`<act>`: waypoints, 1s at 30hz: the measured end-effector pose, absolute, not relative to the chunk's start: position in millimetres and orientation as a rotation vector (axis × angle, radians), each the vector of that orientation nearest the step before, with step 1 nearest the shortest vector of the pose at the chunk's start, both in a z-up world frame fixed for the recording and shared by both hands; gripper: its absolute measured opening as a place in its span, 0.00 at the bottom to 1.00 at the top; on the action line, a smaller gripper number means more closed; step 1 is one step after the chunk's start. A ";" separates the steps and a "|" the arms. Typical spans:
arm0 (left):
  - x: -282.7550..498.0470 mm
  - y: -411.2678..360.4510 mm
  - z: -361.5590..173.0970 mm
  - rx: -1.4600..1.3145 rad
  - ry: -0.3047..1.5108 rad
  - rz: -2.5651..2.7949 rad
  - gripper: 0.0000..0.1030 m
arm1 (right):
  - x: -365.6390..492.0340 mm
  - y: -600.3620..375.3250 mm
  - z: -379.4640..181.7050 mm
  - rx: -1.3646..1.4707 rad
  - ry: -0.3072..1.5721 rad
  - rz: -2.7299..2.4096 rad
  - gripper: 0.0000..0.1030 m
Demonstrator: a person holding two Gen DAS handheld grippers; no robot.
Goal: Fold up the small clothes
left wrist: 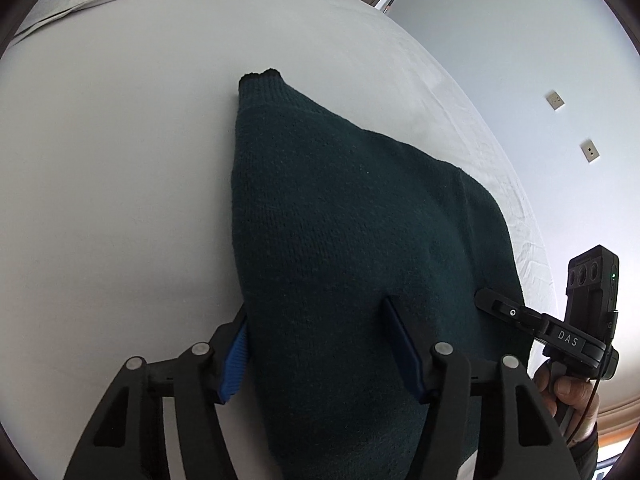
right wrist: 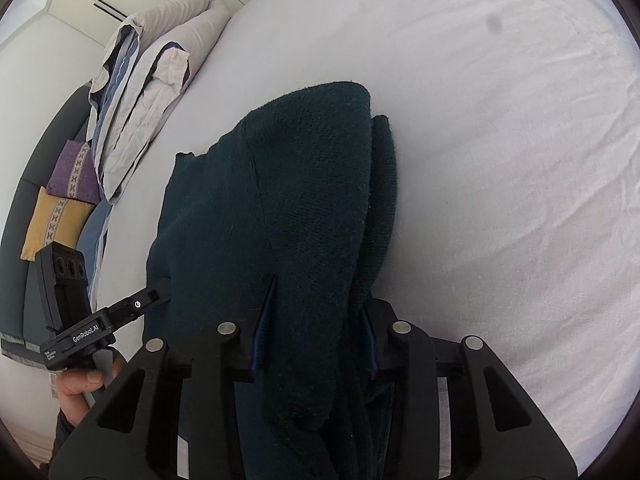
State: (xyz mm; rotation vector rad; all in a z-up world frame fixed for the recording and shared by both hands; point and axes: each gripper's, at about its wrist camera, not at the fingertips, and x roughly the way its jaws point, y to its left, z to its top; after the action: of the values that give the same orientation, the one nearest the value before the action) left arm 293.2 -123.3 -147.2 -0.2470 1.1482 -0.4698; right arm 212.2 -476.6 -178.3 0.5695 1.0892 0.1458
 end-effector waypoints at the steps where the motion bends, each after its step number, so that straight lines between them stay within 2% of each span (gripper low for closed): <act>1: 291.9 -124.7 -146.0 -0.228 1.144 -0.465 0.59 | 213.6 -471.1 -176.2 0.533 1.091 0.132 0.30; 10: 273.0 -155.4 -129.3 0.041 1.047 -0.382 0.45 | 223.7 -389.5 -153.1 -0.010 1.084 -0.057 0.23; 12: 269.3 -151.5 -122.6 0.034 1.041 -0.389 0.39 | 224.7 -385.8 -147.2 -0.008 1.075 -0.068 0.21; 15: 256.6 -143.2 -106.4 0.036 1.021 -0.401 0.36 | 217.1 -374.3 -128.6 -0.022 1.041 -0.064 0.21; 25: 190.8 -71.0 -60.4 0.073 0.930 -0.352 0.35 | 168.9 -261.5 -65.2 -0.095 0.960 0.083 0.20; 30: 155.1 -19.8 -53.7 0.080 0.929 -0.309 0.35 | 142.5 -195.0 -55.2 -0.076 0.961 0.191 0.20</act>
State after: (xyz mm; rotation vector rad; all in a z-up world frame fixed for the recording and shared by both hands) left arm 155.1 -19.8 -53.7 0.0798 0.9290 -0.3090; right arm 142.5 -195.0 -55.2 -0.0756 0.9607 0.1909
